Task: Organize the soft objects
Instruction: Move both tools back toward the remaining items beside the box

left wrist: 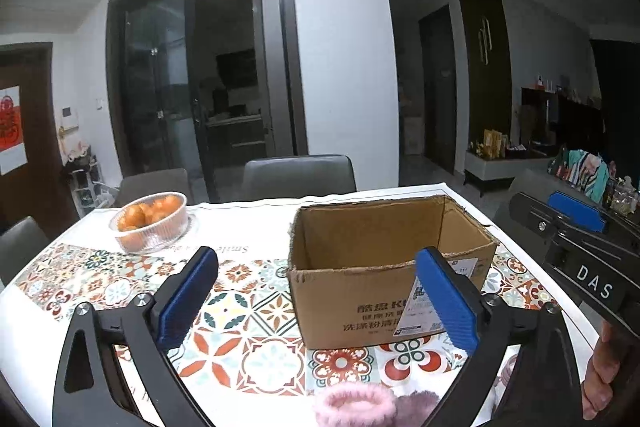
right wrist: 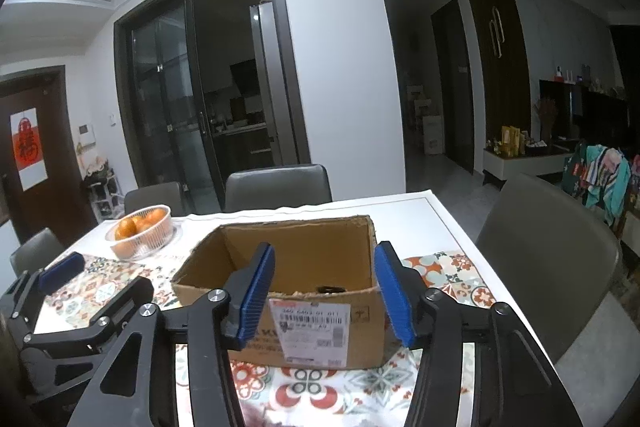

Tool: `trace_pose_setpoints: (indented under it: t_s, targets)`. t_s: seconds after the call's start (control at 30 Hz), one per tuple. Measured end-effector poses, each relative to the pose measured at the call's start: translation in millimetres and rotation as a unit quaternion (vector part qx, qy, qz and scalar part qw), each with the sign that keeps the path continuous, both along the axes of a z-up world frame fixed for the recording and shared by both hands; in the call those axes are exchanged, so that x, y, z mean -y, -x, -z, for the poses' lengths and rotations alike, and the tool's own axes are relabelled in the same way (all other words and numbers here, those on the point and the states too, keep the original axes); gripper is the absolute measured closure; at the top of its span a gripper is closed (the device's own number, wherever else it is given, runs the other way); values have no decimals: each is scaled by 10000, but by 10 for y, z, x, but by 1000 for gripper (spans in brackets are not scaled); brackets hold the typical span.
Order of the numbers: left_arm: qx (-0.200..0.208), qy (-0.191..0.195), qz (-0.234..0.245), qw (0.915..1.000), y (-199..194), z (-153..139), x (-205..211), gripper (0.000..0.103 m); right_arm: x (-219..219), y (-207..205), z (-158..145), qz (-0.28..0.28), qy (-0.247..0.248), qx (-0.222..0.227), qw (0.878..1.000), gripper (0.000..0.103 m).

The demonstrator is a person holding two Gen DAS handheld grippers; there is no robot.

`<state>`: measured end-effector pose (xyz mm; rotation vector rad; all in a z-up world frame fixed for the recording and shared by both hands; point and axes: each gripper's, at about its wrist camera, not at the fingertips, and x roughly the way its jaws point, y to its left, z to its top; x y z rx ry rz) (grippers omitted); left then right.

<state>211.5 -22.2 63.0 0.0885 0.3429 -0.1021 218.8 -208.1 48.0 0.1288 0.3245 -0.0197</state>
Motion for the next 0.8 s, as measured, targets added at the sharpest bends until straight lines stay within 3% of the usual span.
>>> trace_pose_setpoints:
  t_s: [0.3,0.8]
  targets:
    - [-38,122,-239,9996,329,22,-125,0,-51,328,25,-84,-80,30,9999,43]
    - [-395,118,-511,9978,750,404,-233,0,-177,816,265,-18,228,-69,9997,42]
